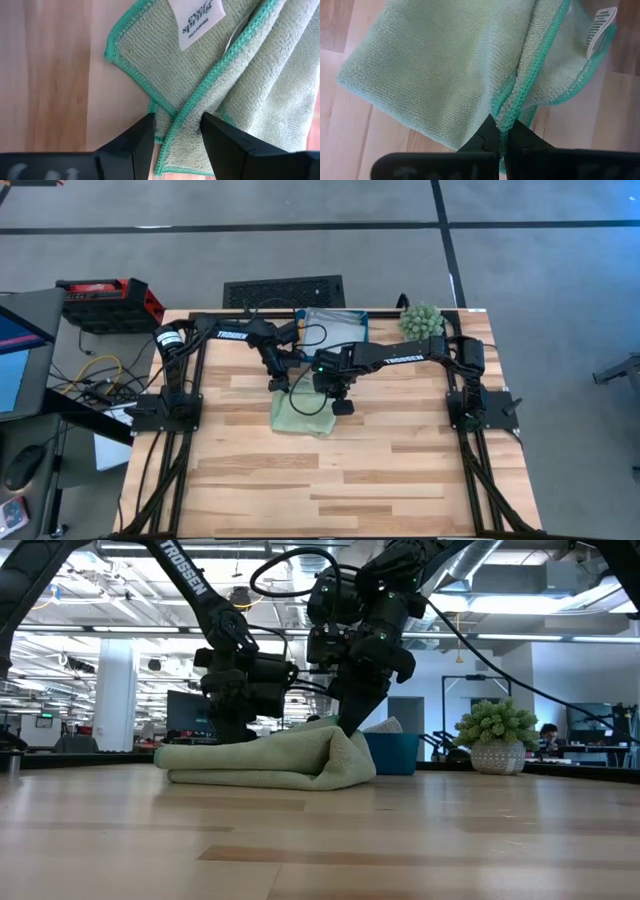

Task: Fold microfiber towels
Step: Put the green microfiber cloth in the blue bin

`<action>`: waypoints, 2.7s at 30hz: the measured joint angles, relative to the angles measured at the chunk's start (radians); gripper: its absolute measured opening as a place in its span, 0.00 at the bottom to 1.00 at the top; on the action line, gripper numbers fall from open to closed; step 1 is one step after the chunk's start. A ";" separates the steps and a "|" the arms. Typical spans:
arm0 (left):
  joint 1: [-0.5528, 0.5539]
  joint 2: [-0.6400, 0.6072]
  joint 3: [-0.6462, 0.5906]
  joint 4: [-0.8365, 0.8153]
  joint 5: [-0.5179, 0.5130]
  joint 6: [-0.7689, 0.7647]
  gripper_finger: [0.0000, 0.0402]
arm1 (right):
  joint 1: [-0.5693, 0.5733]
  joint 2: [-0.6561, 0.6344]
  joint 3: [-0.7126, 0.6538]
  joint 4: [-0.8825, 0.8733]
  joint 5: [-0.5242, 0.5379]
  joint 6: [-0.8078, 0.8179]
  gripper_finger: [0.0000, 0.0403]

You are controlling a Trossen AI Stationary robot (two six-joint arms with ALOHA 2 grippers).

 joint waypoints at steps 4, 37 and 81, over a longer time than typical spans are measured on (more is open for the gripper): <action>-0.005 -0.001 0.000 0.001 -0.021 0.003 0.39 | -0.001 0.000 0.000 0.000 0.000 0.000 0.04; -0.129 -0.116 0.107 0.023 -0.487 -0.060 0.00 | -0.110 -0.002 0.075 -0.200 0.289 0.020 0.03; -0.002 -0.106 0.300 0.259 -0.837 -0.111 0.07 | -0.413 -0.052 0.099 -0.087 0.600 -0.029 0.14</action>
